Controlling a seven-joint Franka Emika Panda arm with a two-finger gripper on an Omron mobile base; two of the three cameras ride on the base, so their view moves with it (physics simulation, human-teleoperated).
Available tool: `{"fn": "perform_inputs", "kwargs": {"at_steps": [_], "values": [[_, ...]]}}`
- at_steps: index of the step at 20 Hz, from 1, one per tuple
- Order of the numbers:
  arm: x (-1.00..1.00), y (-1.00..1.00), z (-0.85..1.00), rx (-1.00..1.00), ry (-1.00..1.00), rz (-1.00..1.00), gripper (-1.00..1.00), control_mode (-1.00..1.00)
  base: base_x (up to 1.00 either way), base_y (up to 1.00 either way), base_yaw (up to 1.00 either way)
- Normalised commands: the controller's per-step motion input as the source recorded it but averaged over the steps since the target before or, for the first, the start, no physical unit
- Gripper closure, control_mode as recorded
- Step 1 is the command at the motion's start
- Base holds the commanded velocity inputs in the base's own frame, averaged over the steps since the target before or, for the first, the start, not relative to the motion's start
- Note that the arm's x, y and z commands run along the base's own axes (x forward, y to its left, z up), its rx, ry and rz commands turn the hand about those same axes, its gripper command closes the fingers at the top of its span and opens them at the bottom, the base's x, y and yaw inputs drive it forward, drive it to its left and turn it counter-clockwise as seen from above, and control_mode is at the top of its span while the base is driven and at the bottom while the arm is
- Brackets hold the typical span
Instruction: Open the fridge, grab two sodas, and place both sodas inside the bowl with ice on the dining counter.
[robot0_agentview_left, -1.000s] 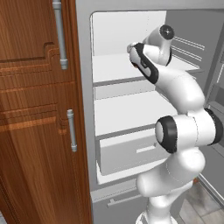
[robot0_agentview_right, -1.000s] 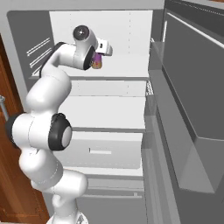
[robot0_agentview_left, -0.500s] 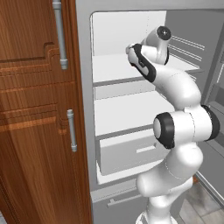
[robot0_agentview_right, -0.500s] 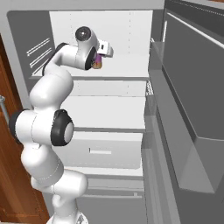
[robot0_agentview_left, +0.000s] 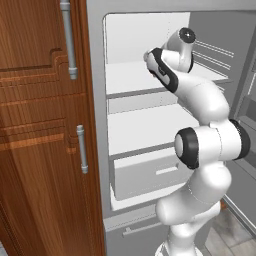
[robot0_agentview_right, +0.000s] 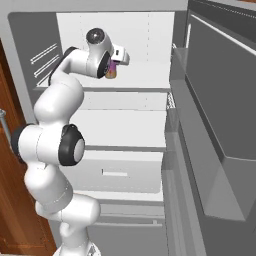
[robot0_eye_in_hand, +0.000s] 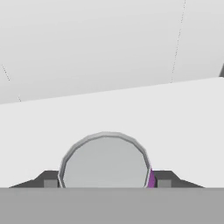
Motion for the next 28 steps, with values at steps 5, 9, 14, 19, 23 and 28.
{"fn": "perform_inputs", "kwargs": {"at_steps": [5,9,14,19,23,28], "values": [[-0.08,0.0,0.0,0.0,-0.01,0.0,1.0,-1.0,0.0,0.0,0.0],[-0.65,0.0,0.0,0.0,-0.1,-0.02,1.0,-1.0,0.0,0.0,0.0],[-0.96,0.0,0.0,0.0,-0.11,-0.01,1.0,-1.0,0.0,0.0,0.0],[-1.0,0.0,0.29,0.01,-0.02,-0.03,1.0,-1.0,0.0,0.0,0.0],[-1.0,0.0,0.5,0.02,0.04,-0.08,1.0,-1.0,0.0,0.0,0.0],[-1.0,0.0,0.34,0.03,0.06,-0.09,1.0,-1.0,0.0,0.0,0.0]]}}
